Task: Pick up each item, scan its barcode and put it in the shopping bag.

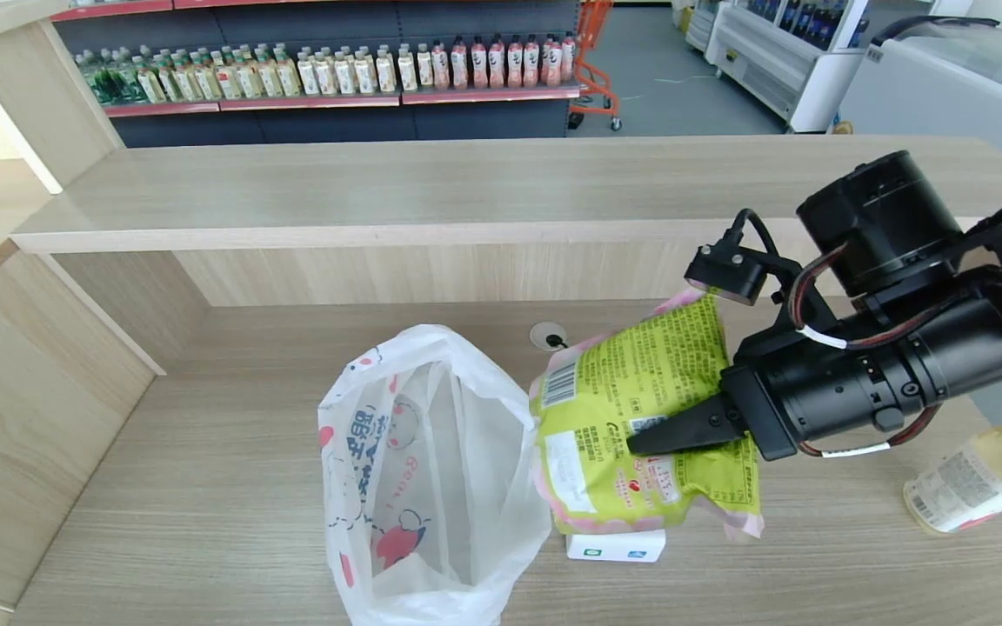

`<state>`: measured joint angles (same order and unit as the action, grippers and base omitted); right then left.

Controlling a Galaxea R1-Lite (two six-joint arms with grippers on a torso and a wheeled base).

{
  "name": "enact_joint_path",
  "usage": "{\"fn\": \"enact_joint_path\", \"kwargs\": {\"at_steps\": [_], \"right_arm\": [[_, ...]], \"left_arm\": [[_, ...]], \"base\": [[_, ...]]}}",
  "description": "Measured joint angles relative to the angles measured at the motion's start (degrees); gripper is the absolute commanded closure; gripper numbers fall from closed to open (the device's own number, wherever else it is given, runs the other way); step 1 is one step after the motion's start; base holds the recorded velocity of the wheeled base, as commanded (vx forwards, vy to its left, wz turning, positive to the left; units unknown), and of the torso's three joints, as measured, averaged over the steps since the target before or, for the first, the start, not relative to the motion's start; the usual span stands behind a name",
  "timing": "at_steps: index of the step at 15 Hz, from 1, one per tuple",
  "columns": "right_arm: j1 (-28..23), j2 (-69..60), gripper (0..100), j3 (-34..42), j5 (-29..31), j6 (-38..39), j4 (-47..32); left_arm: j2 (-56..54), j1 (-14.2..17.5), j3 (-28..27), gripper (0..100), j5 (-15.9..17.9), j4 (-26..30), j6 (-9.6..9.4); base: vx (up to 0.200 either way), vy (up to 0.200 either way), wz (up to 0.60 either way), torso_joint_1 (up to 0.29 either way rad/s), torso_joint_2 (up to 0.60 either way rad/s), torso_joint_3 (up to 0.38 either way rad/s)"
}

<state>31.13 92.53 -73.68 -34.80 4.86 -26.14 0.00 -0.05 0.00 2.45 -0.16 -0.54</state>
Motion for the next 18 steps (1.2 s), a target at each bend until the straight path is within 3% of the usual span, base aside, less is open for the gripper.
{"fn": "enact_joint_path", "kwargs": {"at_steps": [5,7,10,18], "right_arm": [[3.64,-2.29,100,-0.6,0.78,-4.32,-3.3],[7.51,-3.15,100,-0.88,7.33,-6.86,-6.77],[11.31,-2.89,100,-0.85,22.76,-8.67,-7.88],[18.66,1.71,100,-3.16,28.36,-10.47,-2.41]], "left_arm": [[0.0,0.05,0.0,0,0.01,0.0,0.0],[0.0,0.05,0.0,0,0.0,0.0,0.0],[0.0,0.05,0.0,0,0.0,0.0,0.0],[0.0,0.05,0.0,0,0.0,0.0,0.0]], "base": [[0.0,0.0,0.0,0.0,0.0,0.0],[0.0,0.0,0.0,0.0,0.0,0.0],[0.0,0.0,0.0,0.0,0.0,0.0],[0.0,0.0,0.0,0.0,0.0,0.0]]}}
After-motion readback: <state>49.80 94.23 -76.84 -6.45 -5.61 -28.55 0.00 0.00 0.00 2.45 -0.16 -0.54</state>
